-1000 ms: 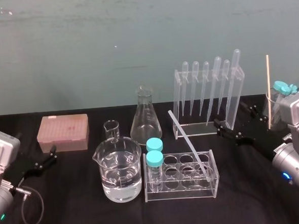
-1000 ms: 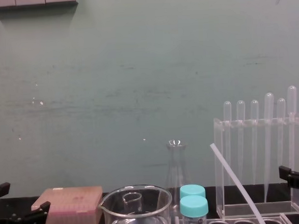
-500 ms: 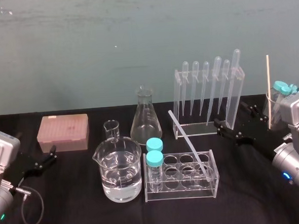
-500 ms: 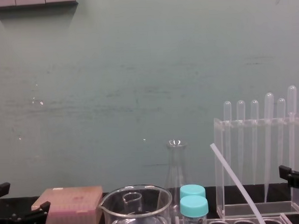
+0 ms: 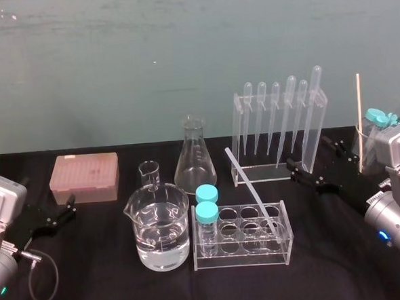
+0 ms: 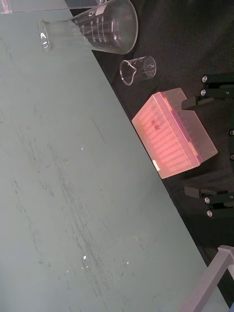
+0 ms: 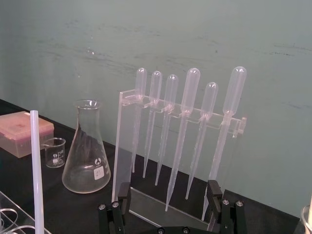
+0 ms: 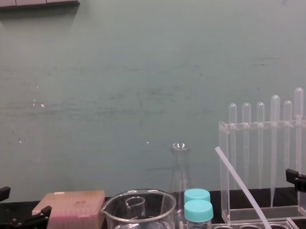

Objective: Pick up the stirring rod with one hand, then place it down.

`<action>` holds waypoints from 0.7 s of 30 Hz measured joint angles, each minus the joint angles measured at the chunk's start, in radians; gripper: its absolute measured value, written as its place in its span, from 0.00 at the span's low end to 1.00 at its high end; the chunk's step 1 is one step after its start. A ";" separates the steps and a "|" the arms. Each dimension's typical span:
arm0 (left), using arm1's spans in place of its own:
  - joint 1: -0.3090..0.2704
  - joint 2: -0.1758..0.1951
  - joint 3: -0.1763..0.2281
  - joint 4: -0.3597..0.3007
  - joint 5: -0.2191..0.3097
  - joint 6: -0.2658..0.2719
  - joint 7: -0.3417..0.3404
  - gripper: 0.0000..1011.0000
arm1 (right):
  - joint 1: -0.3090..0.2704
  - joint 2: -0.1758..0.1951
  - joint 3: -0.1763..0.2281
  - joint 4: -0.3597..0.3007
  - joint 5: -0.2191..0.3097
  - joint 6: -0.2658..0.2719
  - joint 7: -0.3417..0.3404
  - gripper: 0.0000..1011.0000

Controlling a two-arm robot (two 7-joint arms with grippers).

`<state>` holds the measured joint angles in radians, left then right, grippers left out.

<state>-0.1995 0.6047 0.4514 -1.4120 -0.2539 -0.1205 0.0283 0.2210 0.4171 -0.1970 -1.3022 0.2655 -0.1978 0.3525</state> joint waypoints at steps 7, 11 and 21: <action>0.000 0.000 0.000 0.000 0.000 0.000 0.000 0.99 | 0.000 0.000 0.000 0.000 0.000 0.000 0.000 0.99; 0.000 0.000 0.000 0.000 0.000 0.000 0.000 0.99 | 0.000 0.000 0.000 0.000 0.000 0.000 0.000 0.99; 0.000 0.000 0.000 0.000 0.000 0.000 0.000 0.99 | 0.000 0.000 0.000 0.000 0.000 0.000 0.000 0.99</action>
<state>-0.1995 0.6047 0.4514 -1.4120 -0.2539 -0.1205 0.0283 0.2210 0.4170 -0.1971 -1.3022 0.2655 -0.1977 0.3525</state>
